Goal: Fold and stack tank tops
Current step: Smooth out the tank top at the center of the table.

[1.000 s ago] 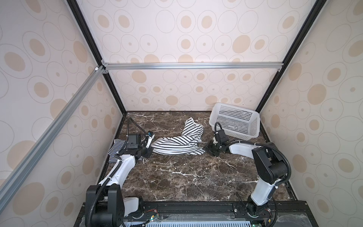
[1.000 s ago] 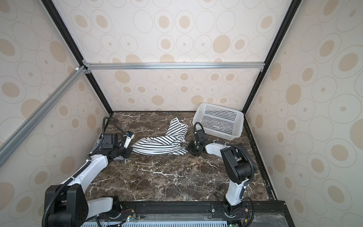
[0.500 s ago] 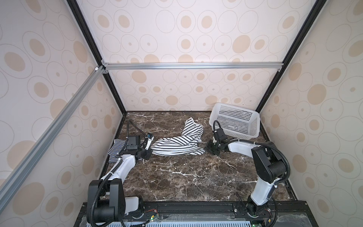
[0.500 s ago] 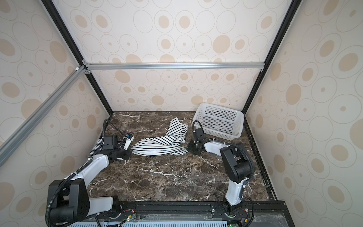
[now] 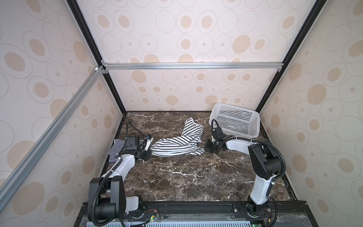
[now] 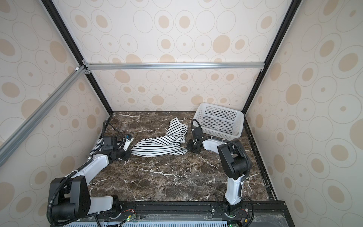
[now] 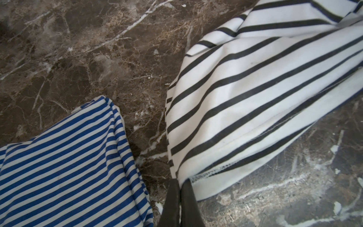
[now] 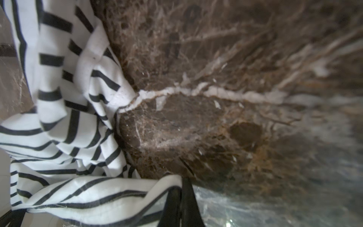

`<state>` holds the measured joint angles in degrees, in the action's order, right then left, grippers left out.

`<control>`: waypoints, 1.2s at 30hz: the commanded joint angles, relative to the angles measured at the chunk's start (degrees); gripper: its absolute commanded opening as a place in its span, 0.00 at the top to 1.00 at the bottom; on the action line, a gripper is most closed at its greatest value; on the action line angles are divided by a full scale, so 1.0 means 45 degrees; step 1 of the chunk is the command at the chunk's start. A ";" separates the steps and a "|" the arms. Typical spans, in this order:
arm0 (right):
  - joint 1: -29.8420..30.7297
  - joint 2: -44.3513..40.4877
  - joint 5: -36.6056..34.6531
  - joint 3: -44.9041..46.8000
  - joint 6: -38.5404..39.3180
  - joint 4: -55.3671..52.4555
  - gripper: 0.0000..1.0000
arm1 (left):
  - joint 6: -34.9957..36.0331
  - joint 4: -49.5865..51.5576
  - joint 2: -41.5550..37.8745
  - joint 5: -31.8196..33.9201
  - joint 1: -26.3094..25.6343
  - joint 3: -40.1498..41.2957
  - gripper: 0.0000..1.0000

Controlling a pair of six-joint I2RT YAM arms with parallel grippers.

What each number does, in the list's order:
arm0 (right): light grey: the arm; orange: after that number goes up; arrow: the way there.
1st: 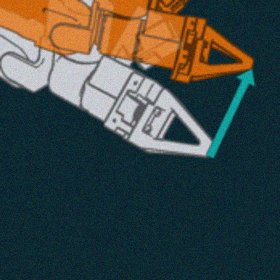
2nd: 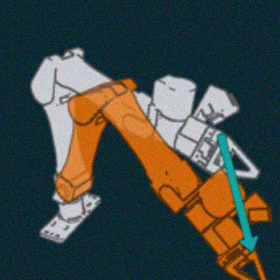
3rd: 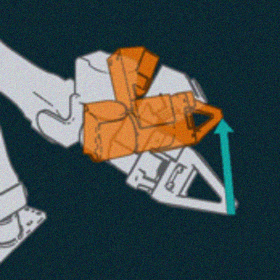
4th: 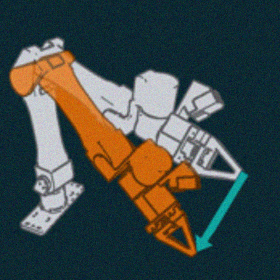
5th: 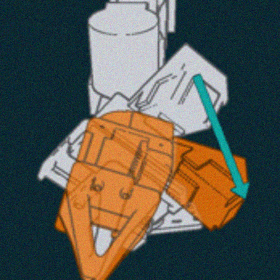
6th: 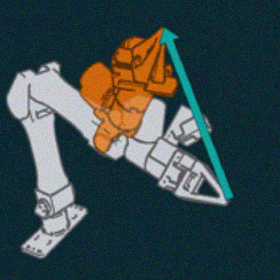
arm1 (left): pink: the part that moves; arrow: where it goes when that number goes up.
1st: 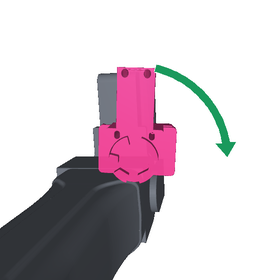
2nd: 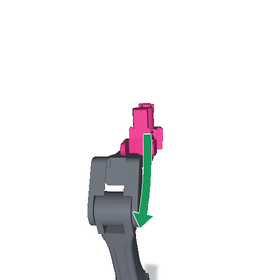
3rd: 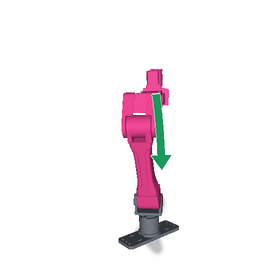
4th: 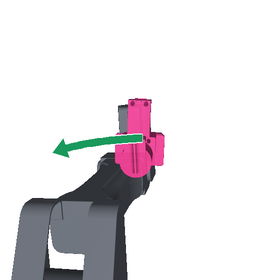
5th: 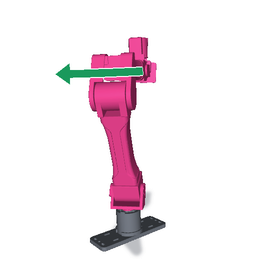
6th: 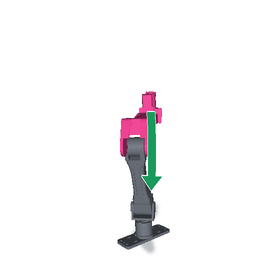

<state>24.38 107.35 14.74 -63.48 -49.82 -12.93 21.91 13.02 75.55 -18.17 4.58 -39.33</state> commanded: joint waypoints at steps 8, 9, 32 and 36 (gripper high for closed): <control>0.1001 -0.3705 -0.2632 -0.1559 0.1019 -0.2790 1.00 | -0.0222 0.2419 -0.0446 -0.1359 0.0113 -0.4153 1.00; 0.1228 -0.4178 -0.3046 -0.1760 0.1117 -0.3020 1.00 | -0.0339 0.2636 -0.0522 -0.1502 0.0099 -0.4676 1.00; 0.6498 -1.0382 -0.8919 -0.6692 0.5803 -0.5443 1.00 | -0.1373 0.6444 -0.3735 -0.2128 0.0115 -1.2659 1.00; 0.6574 -1.0846 -0.8289 -0.7398 0.5925 -0.5408 1.00 | -0.1544 0.7362 -0.3967 -0.1520 0.0115 -1.4750 1.00</control>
<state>53.47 59.44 -22.94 -94.30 -25.50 -38.63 16.05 43.18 59.24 -26.87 4.73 -99.44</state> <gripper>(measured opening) 0.040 0.048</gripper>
